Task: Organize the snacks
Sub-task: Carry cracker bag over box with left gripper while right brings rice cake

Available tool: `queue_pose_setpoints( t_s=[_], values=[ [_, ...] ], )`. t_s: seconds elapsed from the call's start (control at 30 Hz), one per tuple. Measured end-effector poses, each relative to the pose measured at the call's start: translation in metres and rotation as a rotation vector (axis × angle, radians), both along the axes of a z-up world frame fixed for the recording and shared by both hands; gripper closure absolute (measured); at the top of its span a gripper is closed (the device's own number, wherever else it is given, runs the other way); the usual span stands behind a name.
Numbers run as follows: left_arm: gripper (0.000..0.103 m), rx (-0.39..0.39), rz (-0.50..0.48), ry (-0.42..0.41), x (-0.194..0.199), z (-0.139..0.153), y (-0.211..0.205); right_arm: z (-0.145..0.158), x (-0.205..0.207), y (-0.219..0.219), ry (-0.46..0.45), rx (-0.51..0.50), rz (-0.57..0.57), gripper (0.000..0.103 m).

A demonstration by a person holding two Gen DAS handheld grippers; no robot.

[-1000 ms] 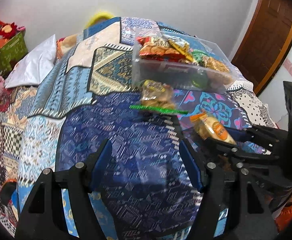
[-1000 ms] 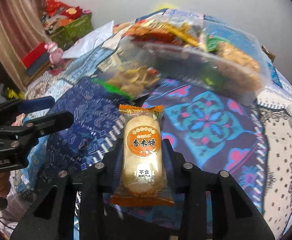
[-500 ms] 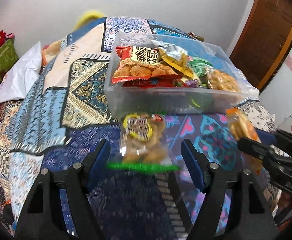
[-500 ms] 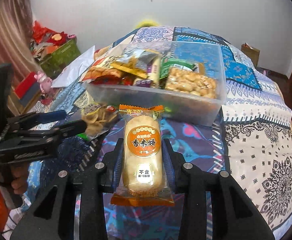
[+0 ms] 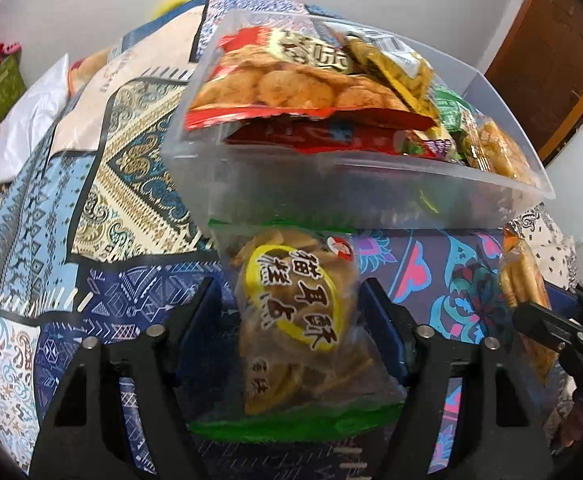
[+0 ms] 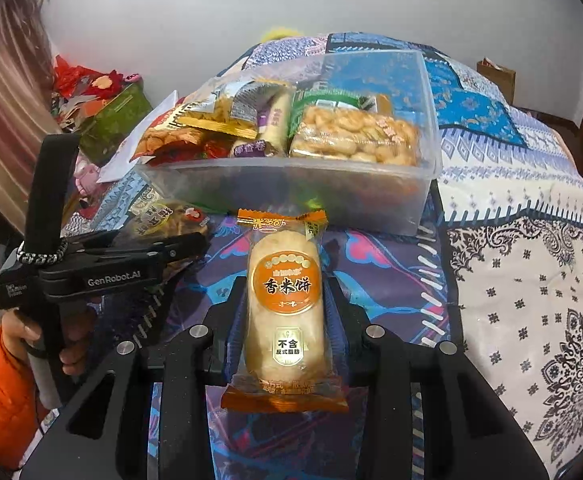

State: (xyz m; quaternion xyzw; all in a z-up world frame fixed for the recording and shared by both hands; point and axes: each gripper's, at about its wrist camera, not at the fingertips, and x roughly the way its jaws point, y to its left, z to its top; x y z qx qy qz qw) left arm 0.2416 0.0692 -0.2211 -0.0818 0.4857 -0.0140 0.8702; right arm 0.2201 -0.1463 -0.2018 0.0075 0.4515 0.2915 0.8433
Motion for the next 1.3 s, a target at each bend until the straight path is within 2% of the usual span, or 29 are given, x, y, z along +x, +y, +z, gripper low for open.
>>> queue_pose_setpoints(
  t_s=[0.07,0.2,0.4,0.67,1.07,1.3],
  values=[
    [0.055,-0.008,-0.019,-0.018,-0.005,0.001,-0.006,0.002,0.0,0.0,-0.005,-0.001,-0.001,0.069],
    [0.06,-0.005,-0.02,-0.039,-0.019,0.01,-0.009,0.01,0.0,-0.004,-0.022,0.004,-0.009,0.069],
    [0.061,0.022,-0.033,-0.105,-0.043,0.036,-0.009,0.025,0.0,-0.011,-0.054,0.02,-0.027,0.069],
    [0.061,0.015,-0.028,-0.228,-0.063,0.088,-0.011,0.052,0.005,-0.017,-0.116,0.041,-0.051,0.069],
    [0.061,0.043,-0.054,-0.37,-0.04,0.149,-0.029,0.096,0.027,-0.013,-0.229,0.072,-0.065,0.069],
    [0.061,0.036,-0.054,-0.403,-0.013,0.163,-0.045,0.108,0.045,-0.007,-0.278,0.055,-0.067,0.069]
  ],
)
